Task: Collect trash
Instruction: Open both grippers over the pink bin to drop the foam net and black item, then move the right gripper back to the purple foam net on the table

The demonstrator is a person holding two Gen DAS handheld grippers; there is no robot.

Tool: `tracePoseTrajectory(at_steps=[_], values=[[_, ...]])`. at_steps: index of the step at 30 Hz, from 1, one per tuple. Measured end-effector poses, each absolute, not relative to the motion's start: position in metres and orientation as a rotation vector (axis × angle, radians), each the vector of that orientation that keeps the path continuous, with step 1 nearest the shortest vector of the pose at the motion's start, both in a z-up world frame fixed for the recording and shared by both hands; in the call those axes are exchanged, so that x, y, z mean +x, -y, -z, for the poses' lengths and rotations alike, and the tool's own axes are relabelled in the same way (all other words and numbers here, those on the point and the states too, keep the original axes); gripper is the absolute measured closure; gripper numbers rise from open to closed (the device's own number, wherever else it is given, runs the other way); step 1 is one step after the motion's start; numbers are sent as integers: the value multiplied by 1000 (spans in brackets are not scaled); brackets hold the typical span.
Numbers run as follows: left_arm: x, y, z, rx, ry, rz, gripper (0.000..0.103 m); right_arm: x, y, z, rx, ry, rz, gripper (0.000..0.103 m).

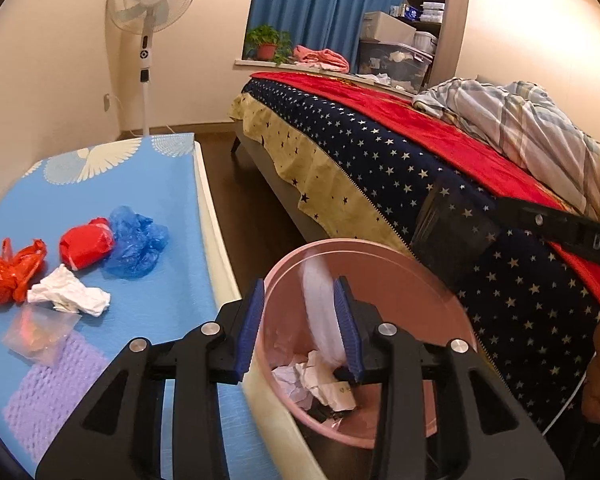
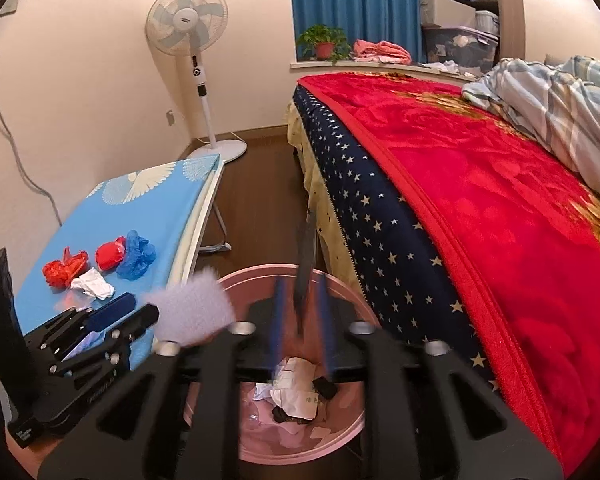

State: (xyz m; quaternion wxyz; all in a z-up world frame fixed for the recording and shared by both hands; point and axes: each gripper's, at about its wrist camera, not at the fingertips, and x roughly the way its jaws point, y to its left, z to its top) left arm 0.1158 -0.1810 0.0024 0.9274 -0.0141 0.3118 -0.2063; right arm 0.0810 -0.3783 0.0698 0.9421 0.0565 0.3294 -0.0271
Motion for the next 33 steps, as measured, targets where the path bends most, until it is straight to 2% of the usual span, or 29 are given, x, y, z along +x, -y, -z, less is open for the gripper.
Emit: tracePoseTrajectory(at_steps=[1, 18, 25, 33], values=[[114, 178, -1, -34, -642, 422, 67, 81, 378, -70, 115, -671, 55, 65], [64, 64, -7, -46, -596, 308, 67, 72, 330, -67, 73, -648, -80, 65], [61, -10, -29, -85, -572, 210, 75, 66, 288, -65, 80, -629, -184, 71], [56, -41, -65, -7, -503, 210, 80, 67, 243, -60, 150, -618, -252, 79]])
